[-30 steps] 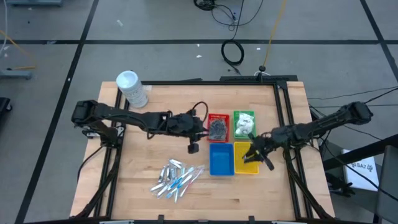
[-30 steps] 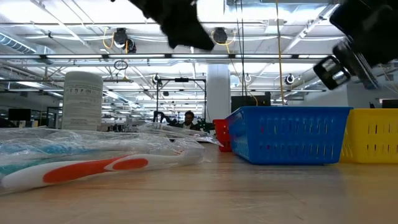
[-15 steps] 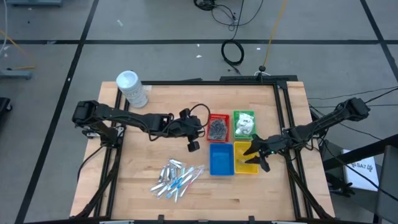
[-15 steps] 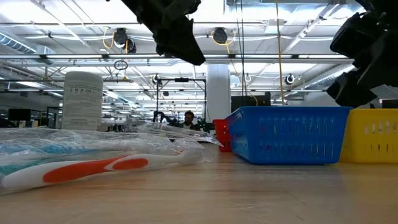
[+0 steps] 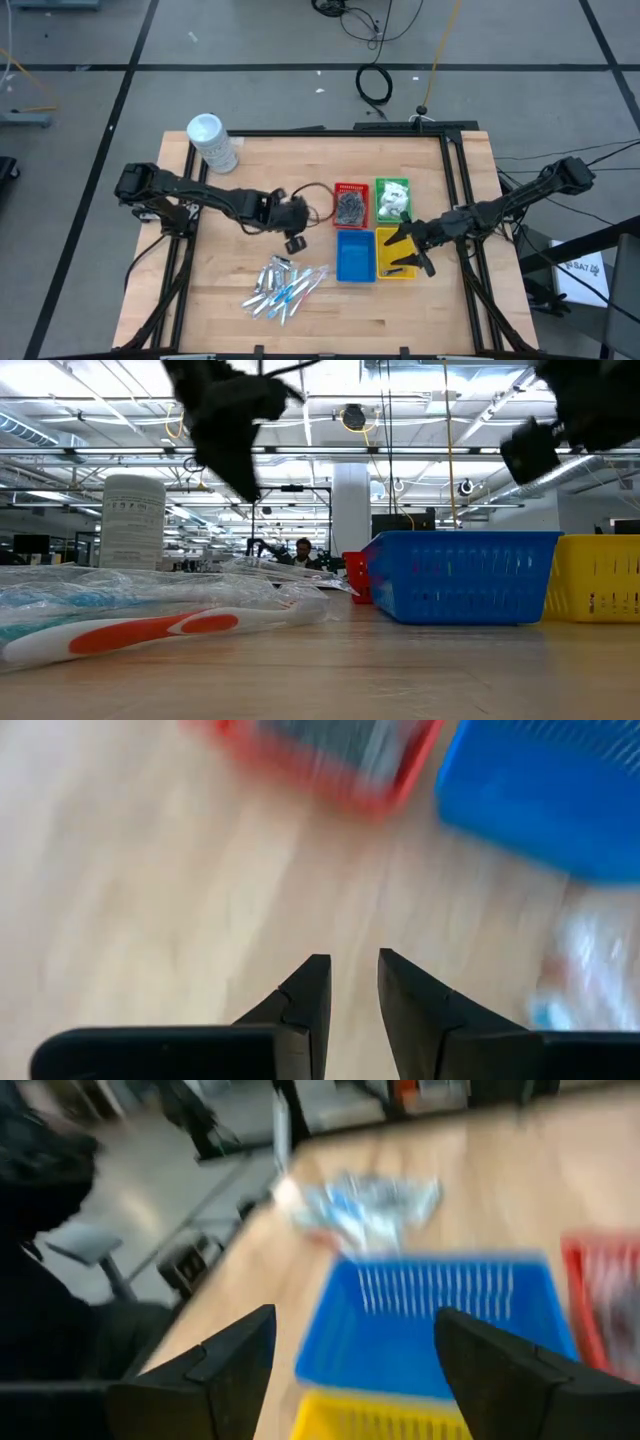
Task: Pick & Place Travel size toiletries
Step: Put the silver nail cutter into the yellow bin
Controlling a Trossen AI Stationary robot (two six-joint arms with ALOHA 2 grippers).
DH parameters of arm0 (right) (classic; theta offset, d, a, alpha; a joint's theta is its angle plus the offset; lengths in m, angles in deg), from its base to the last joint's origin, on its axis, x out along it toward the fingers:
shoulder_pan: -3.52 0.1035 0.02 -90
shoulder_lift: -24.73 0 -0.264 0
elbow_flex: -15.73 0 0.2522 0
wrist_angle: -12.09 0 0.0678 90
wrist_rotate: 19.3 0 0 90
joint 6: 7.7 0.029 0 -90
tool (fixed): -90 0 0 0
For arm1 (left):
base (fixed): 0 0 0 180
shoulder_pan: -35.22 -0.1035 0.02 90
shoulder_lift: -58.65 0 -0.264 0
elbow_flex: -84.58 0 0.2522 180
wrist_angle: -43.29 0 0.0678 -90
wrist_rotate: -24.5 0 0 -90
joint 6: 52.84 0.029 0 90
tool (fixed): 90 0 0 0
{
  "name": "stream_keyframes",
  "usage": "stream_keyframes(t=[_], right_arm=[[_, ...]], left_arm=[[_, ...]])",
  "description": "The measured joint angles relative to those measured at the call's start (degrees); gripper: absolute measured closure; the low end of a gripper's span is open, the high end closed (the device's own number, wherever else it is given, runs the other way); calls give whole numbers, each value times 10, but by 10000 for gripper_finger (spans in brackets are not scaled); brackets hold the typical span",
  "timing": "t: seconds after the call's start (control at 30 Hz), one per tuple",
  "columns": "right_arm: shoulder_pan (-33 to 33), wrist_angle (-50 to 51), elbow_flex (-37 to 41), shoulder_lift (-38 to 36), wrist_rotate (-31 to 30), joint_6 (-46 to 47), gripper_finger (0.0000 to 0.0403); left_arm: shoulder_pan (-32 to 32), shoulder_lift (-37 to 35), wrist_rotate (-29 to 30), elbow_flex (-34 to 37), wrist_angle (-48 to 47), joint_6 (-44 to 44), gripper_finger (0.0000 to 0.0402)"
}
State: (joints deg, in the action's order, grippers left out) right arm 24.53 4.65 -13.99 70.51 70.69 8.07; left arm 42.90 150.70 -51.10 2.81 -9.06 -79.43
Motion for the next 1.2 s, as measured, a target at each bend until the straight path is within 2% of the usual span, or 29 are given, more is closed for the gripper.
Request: stream_keyframes(t=[0.17,0.33,0.47,0.57,0.67,0.83,1.03,1.2], right_arm=[[0,-110,0,0,0,-126,149],[-3,-172,0,0,-1,-217,149],[-11,-164,0,0,-1,-199,149],[-14,-150,0,1,0,-193,149],[-15,-153,0,1,0,-193,149],[-15,-152,0,1,0,-192,149],[-15,-150,0,1,0,-192,149],[-15,-139,0,1,0,-192,149]], left_arm=[[53,6,-9,3,-100,-162,316],[108,6,-6,31,-75,-243,316],[140,11,-15,90,5,-205,316],[153,9,-23,129,24,-170,315],[154,10,-23,158,25,-174,315],[137,10,-23,178,35,-210,315],[132,10,-24,178,128,-131,315],[115,10,-23,178,135,-115,308]])
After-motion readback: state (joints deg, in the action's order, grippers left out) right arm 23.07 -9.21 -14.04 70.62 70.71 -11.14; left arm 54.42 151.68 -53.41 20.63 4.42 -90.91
